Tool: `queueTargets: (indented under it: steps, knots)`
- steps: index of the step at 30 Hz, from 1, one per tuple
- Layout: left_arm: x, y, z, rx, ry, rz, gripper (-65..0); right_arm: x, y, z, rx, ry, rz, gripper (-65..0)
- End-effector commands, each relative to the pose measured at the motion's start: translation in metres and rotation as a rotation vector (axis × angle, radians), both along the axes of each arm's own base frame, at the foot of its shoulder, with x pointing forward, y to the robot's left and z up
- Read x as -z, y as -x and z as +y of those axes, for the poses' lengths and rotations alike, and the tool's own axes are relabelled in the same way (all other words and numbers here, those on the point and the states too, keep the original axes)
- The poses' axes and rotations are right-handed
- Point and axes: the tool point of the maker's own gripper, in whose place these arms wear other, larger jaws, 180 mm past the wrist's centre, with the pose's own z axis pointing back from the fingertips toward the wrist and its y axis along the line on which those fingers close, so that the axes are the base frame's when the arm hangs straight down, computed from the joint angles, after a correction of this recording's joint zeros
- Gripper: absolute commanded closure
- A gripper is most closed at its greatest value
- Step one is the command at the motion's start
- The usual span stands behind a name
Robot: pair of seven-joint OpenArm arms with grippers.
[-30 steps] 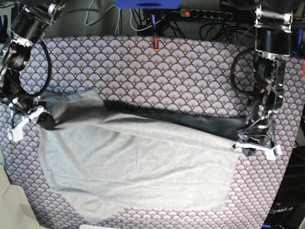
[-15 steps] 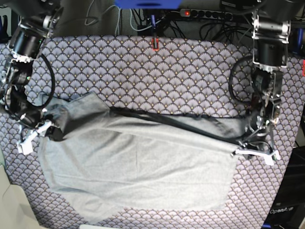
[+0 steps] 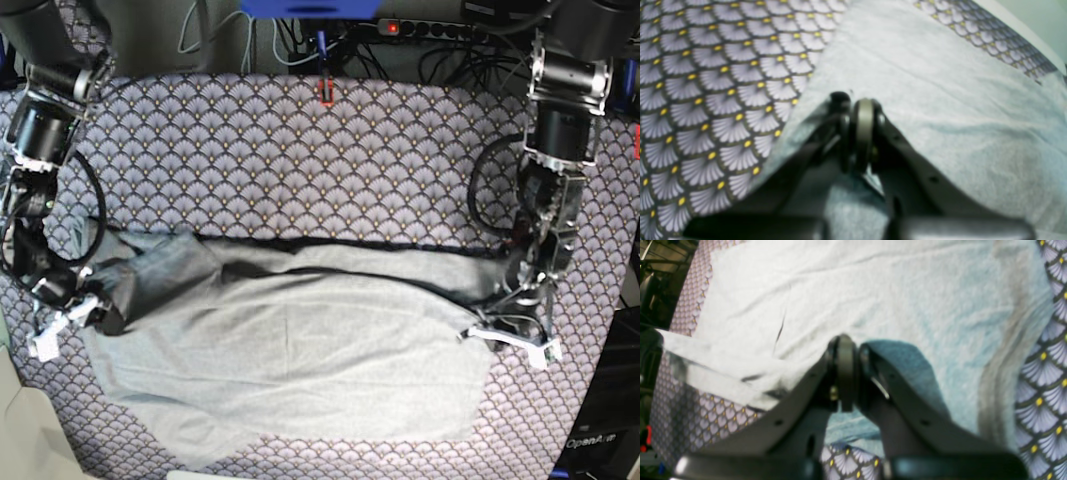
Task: Fold the T-shirt properly
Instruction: 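Carry the shoulder edge with both grippers over the shirt toward the hem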
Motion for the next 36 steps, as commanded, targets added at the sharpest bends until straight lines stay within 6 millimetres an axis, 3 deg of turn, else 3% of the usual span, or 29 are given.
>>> queueTargets:
  steps: [1, 9, 17, 20, 29, 36]
  knots:
    - [-0.028, -0.014, 0.009, -0.006, -0.042, -0.079, 0.0, -0.023, -0.012, -0.009, 0.017, -0.003, -0.071, -0.7]
    - [-0.035, -0.017, 0.017, -0.003, -0.14, -0.091, 0.0, -0.005, -0.026, 0.004, -0.017, -0.003, -0.047, -0.7]
    - [-0.023, -0.023, 0.036, -0.046, -0.15, -0.042, 0.0, -0.001, -0.035, 0.017, -0.038, -0.006, -0.055, -0.7]
    - [-0.021, -0.024, 0.039, -0.052, -0.153, -0.034, 0.0, 0.007, -0.038, 0.009, -0.02, -0.007, -0.034, -0.7]
    - [-0.04, -0.037, 0.033, -0.046, -0.147, -0.077, 0.0, -0.004, -0.049, 0.007, -0.017, 0.004, -0.071, -0.7]
    - [-0.043, -0.039, 0.033, -0.046, -0.145, -0.08, 0.0, -0.02, -0.059, 0.007, -0.017, 0.009, -0.104, -0.7]
